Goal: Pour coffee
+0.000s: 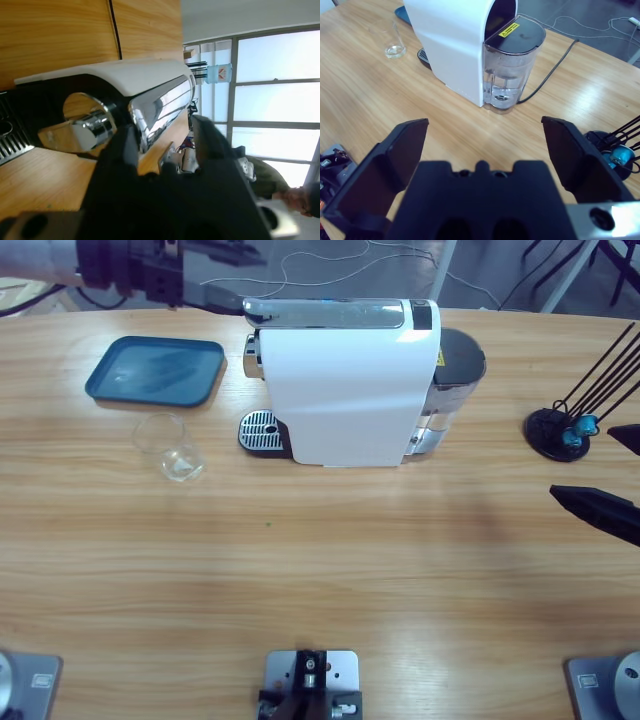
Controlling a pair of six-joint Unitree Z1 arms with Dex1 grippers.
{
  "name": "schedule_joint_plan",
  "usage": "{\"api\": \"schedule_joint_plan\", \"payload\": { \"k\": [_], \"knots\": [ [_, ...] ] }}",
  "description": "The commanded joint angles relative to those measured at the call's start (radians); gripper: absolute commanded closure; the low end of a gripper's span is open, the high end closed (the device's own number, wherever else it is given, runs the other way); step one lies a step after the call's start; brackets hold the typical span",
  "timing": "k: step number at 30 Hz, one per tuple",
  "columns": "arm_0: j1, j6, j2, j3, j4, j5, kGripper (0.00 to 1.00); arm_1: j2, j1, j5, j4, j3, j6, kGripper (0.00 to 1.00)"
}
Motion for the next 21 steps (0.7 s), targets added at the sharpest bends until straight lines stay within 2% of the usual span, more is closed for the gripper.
{"api": "schedule_joint_plan", "payload": {
  "k": [1, 8, 16, 18, 19, 20, 21],
  "knots": [
    [-0.017, 0.005, -0.077, 0.036, -0.002, -0.009, 1.000, -0.022, 0.005, -0.010, -0.012, 0.038, 0.007, 0.000],
    [-0.028, 0.007, -0.132, 0.010, -0.002, -0.012, 1.000, -0.032, 0.005, -0.012, -0.016, 0.042, 0.007, 0.000],
    [-0.063, 0.018, -0.122, -0.120, 0.041, 0.016, 1.000, -0.043, 0.005, -0.010, -0.018, 0.043, 0.009, 0.000],
    [-0.068, 0.103, -0.150, -0.143, 0.130, 0.085, 1.000, -0.060, 0.005, -0.020, 0.068, -0.007, 0.040, 0.000],
    [-0.084, 0.185, -0.174, -0.172, 0.225, 0.163, 0.747, -0.064, 0.005, -0.031, 0.142, -0.049, 0.066, 0.000],
    [-0.115, 0.275, -0.211, -0.196, 0.321, 0.303, 0.297, -0.056, 0.005, -0.060, 0.236, -0.106, 0.098, 0.000],
    [-0.143, 0.348, -0.244, -0.199, 0.374, 0.430, 0.129, -0.040, 0.005, -0.114, 0.308, -0.146, 0.134, 0.000]
  ]
}}
